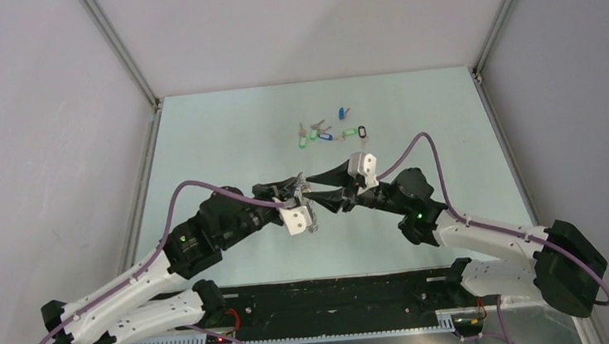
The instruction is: Remove the keys from the keyring
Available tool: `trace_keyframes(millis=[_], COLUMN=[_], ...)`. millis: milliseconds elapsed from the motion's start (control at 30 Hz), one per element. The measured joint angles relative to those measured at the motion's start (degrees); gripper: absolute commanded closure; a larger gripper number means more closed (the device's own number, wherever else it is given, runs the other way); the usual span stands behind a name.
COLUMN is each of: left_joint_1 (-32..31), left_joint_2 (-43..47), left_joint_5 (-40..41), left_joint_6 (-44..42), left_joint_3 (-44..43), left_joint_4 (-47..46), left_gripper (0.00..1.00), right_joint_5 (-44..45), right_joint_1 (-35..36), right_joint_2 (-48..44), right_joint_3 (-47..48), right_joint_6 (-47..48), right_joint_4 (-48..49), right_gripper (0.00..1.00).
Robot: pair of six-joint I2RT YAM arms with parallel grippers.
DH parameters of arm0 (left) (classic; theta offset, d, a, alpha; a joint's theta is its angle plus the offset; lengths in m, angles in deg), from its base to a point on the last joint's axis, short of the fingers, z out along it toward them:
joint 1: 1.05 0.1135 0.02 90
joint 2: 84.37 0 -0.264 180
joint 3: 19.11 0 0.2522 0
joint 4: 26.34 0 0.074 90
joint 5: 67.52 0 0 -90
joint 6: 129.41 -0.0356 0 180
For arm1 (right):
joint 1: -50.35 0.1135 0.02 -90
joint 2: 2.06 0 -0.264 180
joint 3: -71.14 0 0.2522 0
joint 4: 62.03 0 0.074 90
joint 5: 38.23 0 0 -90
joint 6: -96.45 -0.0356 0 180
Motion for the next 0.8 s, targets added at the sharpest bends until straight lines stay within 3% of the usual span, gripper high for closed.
trace_keyframes(millis=[200,333,567,800], left_joint_1=[0.0,0.0,-0.1,-0.1], left_joint_2=[0.2,0.7,1.3,1.6], left_joint_5=[-0.5,-0.9,-1.4,-1.6], left_joint_6=[0.0,0.0,0.0,0.0], left_joint_3=[0.0,0.0,0.0,0.1], left_joint_4=[-0.1,-0.1,-0.3,-0.3], left_gripper=[1.0,1.0,1.0,1.0], right_joint_5=[-0.1,0.0,-0.6,-1.5], right_joint_1=[0.3,0.4,0.4,0.5], right_joint_2=[1.8,2.4,2.7,3.4], right_joint_3=[1.0,1.0,1.6,2.2], right_joint_6=[-0.2,-0.4,-0.4,-1.1], right_joint_4=[0.1,0.0,0.0,0.2], right_gripper=[0.76,0.8,0.8,0.65])
